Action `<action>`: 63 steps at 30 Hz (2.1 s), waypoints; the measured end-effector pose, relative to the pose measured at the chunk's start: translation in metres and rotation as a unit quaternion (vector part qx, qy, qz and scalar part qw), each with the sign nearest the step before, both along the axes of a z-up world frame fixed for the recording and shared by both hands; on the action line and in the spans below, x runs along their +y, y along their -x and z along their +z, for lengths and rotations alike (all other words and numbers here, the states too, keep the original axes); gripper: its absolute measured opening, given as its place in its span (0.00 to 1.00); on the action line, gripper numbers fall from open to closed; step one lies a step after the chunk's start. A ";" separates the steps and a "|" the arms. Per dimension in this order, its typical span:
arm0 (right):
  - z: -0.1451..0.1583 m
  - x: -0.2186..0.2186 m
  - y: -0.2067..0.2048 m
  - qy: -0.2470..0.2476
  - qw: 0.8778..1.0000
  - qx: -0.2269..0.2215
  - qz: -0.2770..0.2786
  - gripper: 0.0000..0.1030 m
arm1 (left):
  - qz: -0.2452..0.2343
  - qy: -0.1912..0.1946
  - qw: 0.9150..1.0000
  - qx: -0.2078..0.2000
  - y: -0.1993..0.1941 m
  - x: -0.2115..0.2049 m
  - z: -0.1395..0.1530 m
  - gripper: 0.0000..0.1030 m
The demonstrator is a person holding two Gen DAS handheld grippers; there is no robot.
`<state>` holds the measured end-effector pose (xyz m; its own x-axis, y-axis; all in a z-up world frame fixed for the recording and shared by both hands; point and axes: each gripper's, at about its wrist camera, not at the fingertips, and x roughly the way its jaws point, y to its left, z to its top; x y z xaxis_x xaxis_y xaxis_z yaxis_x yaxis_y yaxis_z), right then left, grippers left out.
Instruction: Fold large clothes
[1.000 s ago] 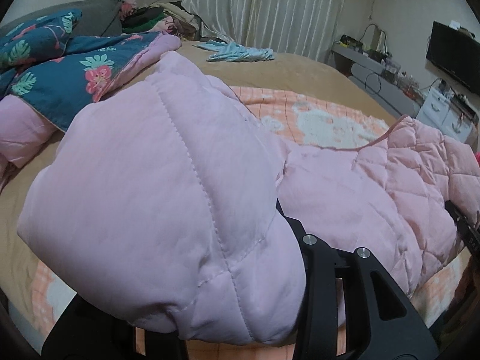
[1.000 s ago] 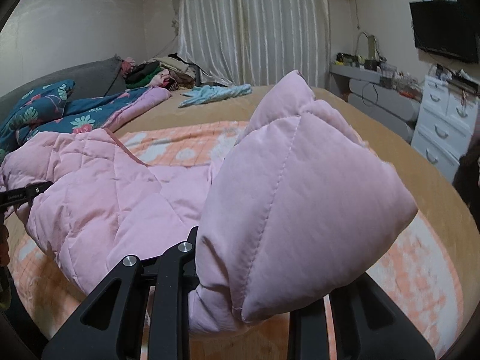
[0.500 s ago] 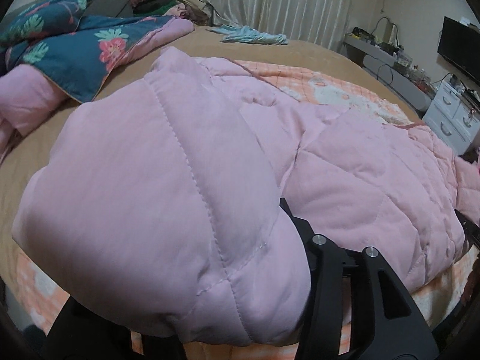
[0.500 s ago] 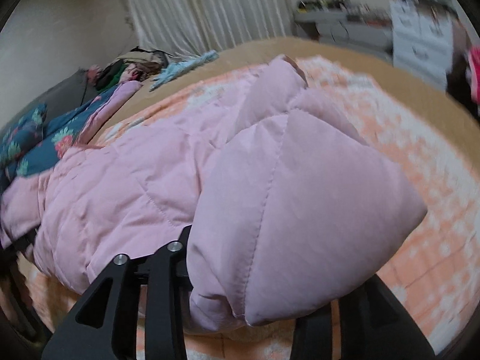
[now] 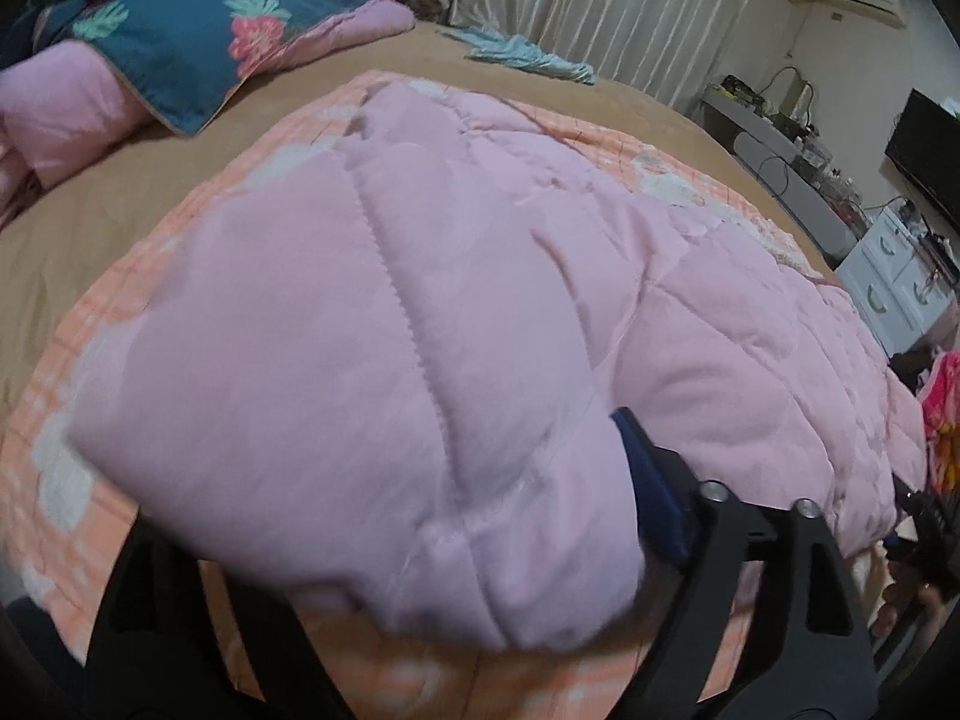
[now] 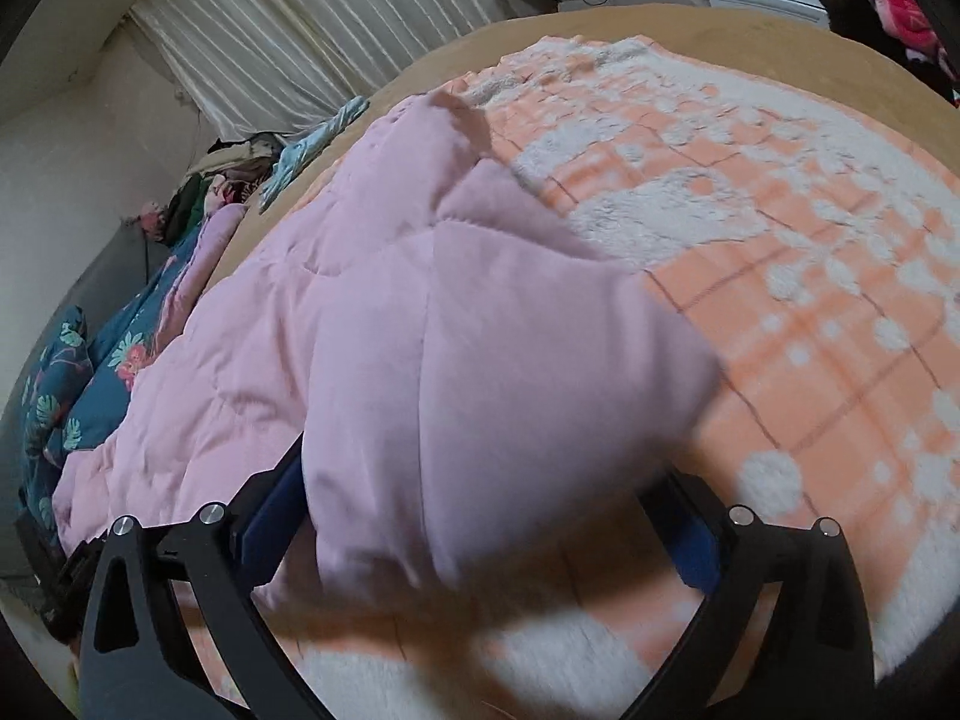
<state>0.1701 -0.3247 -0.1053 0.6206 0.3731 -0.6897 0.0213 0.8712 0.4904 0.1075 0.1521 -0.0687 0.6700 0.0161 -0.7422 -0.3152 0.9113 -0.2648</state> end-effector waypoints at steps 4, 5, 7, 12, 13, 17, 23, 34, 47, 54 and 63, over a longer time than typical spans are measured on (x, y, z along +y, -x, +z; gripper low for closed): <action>0.015 -0.002 0.020 0.035 0.999 -0.012 0.002 0.96 | 0.001 0.002 1.000 0.010 0.017 0.007 0.006 0.91; 0.018 -0.002 0.025 0.044 0.999 -0.016 0.003 0.96 | 0.002 0.003 1.000 0.011 0.021 0.009 0.008 0.91; 0.028 -0.001 0.036 0.065 0.997 -0.030 0.005 0.96 | 0.003 -0.003 1.000 0.013 0.031 0.009 0.014 0.91; 0.054 -0.004 0.066 0.098 0.993 -0.071 0.005 0.96 | 0.013 -0.048 0.999 0.010 0.054 0.002 0.036 0.91; 0.059 -0.004 0.068 0.100 0.992 -0.078 0.005 0.96 | 0.015 -0.057 0.998 0.005 0.060 0.000 0.044 0.91; 0.089 0.002 0.086 0.110 0.987 -0.118 0.016 0.96 | 0.019 -0.077 0.997 -0.012 0.077 -0.006 0.066 0.91; 0.134 0.024 0.112 0.129 0.974 -0.182 0.039 0.96 | 0.012 -0.105 0.993 -0.042 0.094 -0.028 0.097 0.91; 0.171 0.078 0.157 0.155 0.953 -0.236 0.110 0.96 | -0.038 -0.126 0.988 -0.079 0.103 -0.082 0.116 0.91; 0.136 0.126 0.171 0.166 0.953 -0.193 0.164 0.96 | -0.104 -0.126 0.985 -0.058 0.102 -0.136 0.087 0.91; 0.129 0.134 0.171 0.165 0.953 -0.185 0.175 0.96 | -0.104 -0.123 0.986 -0.053 0.101 -0.134 0.084 0.91; 0.126 0.130 0.167 0.165 0.955 -0.180 0.168 0.96 | -0.102 -0.119 0.986 -0.051 0.098 -0.130 0.083 0.91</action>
<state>0.0034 -0.1949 0.0205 0.7231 0.3929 -0.5681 -0.4060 0.9072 0.1107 0.0094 0.0219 0.0141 0.7478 0.0398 -0.6627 -0.1020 0.9932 -0.0555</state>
